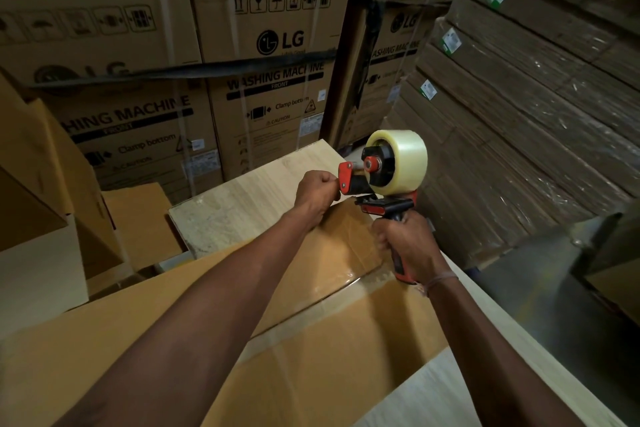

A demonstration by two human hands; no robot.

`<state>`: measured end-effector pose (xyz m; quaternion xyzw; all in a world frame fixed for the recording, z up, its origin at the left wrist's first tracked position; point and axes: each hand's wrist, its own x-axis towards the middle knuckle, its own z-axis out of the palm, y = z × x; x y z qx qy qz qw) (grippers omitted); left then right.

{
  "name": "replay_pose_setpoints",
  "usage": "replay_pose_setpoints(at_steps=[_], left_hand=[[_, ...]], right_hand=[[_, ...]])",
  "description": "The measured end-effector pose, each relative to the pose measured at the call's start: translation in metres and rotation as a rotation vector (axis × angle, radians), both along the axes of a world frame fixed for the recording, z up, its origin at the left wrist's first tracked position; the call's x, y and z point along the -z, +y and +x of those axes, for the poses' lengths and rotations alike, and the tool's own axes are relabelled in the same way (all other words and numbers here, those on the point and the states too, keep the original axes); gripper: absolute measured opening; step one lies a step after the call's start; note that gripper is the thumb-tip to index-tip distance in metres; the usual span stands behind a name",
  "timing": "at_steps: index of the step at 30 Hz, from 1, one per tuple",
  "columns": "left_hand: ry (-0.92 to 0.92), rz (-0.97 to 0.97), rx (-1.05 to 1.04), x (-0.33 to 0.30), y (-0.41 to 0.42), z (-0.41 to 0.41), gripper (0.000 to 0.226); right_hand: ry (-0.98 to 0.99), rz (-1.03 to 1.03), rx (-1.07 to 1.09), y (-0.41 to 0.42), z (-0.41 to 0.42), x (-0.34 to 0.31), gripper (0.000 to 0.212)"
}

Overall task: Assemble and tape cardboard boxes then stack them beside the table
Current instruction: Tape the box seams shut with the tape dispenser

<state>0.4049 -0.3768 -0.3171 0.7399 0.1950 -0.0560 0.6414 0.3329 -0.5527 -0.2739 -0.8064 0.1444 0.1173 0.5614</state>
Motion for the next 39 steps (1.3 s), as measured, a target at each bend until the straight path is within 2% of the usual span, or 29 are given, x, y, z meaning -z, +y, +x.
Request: replay_pose_setpoints(at_steps=[5, 9, 14, 20, 23, 26, 29, 34, 39], left_hand=[[-0.064, 0.036, 0.001, 0.001, -0.002, -0.002, 0.015], [-0.075, -0.009, 0.004, 0.003, -0.003, -0.002, 0.014], [-0.011, -0.360, 0.039, 0.000, 0.005, -0.001, 0.018], [0.106, -0.565, 0.011, 0.000, 0.014, 0.005, 0.017], [0.159, -0.527, -0.003, 0.003, 0.012, 0.011, 0.010], [0.160, -0.363, -0.030, 0.004, 0.003, 0.017, 0.009], [0.098, -0.328, -0.016, 0.004, -0.002, 0.015, 0.016], [0.017, -0.187, -0.032, 0.013, 0.002, 0.012, 0.007], [-0.073, -0.054, 0.055, 0.016, -0.005, 0.011, 0.012]], right_hand=[[0.028, 0.004, -0.046, -0.007, -0.001, -0.002, 0.011], [0.084, 0.063, -0.079, -0.010, 0.000, -0.002, 0.015], [0.000, -0.034, -0.137, -0.010, 0.006, -0.010, 0.012], [-0.097, -0.158, -0.192, -0.004, 0.012, -0.025, 0.015], [-0.118, -0.176, -0.205, -0.005, 0.010, -0.027, 0.016], [-0.101, -0.181, -0.170, -0.008, 0.003, -0.024, 0.013], [-0.028, -0.154, -0.123, -0.010, -0.005, -0.019, 0.011], [0.014, -0.096, -0.087, -0.021, -0.018, -0.014, 0.006], [0.047, -0.009, -0.029, -0.037, -0.031, -0.014, 0.017]])
